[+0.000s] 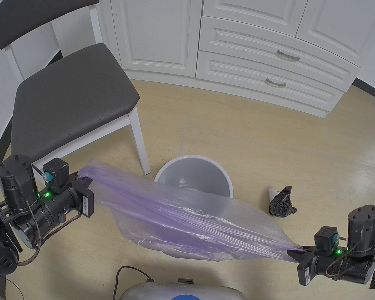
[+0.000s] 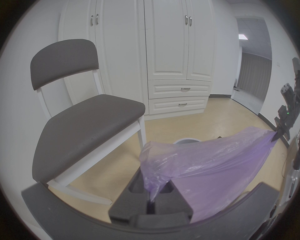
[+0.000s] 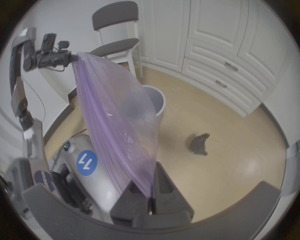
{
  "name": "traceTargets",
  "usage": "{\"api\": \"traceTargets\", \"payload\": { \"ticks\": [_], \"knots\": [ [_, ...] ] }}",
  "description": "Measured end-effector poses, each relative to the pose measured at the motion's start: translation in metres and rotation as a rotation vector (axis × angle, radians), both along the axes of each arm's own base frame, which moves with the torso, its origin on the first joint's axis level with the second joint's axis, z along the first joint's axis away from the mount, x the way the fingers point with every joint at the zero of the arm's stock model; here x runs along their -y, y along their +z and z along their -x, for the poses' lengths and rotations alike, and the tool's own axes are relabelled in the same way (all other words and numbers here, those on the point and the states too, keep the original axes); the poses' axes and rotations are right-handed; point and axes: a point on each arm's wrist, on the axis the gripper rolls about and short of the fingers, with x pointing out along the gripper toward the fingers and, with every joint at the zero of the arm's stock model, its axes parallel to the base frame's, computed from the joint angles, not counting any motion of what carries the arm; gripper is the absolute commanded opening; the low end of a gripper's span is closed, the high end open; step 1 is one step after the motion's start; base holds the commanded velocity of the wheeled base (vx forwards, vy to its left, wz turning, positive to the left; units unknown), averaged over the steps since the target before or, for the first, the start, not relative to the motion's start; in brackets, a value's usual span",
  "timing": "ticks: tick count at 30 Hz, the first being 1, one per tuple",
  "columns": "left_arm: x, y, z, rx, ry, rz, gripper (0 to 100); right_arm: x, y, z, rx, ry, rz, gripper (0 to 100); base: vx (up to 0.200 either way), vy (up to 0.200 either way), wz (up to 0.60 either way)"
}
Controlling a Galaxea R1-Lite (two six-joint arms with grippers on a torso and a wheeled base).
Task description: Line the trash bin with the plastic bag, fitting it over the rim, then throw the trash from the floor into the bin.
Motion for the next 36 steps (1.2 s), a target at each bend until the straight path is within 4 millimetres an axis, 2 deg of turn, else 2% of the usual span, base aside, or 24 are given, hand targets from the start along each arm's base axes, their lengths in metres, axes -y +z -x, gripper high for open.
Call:
{"api": "traceTargets", "payload": {
  "ticks": [4,8,13,17,22,25,29,36],
  "knots": [
    [-0.001,-0.001,-0.004,-0.009,0.0,0.002,0,-0.003,0.019,-0.005,-0.12,-0.053,-0.087,0,0.0,0.0,0.0],
    [-0.004,-0.006,-0.012,-0.033,0.01,0.0,0,-0.006,0.043,-0.01,-0.13,-0.076,-0.169,0,0.0,0.0,0.0],
    [-0.003,-0.011,-0.024,-0.053,-0.003,0.011,0,-0.005,0.056,-0.007,-0.064,-0.057,-0.207,0,0.0,0.0,0.0],
    [0.002,-0.01,-0.034,-0.04,-0.024,0.021,0,-0.002,0.057,0.003,-0.007,-0.005,-0.166,0,0.0,0.0,0.0],
    [0.019,0.0,-0.044,0.004,-0.074,0.033,0,-0.004,0.057,0.012,0.031,0.078,-0.116,0,0.0,0.0,0.0],
    [0.034,0.005,-0.046,0.029,-0.12,0.044,0,-0.012,0.058,0.011,0.042,0.102,-0.106,0,0.0,0.0,0.0],
    [0.056,0.01,-0.042,0.053,-0.192,0.064,0,-0.027,0.061,0.003,0.094,0.111,-0.118,0,0.0,0.0,0.0],
    [0.085,0.015,-0.029,0.086,-0.294,0.098,0,-0.059,0.063,-0.009,0.23,0.088,-0.255,0,0.0,0.0,0.0]
  ]
}}
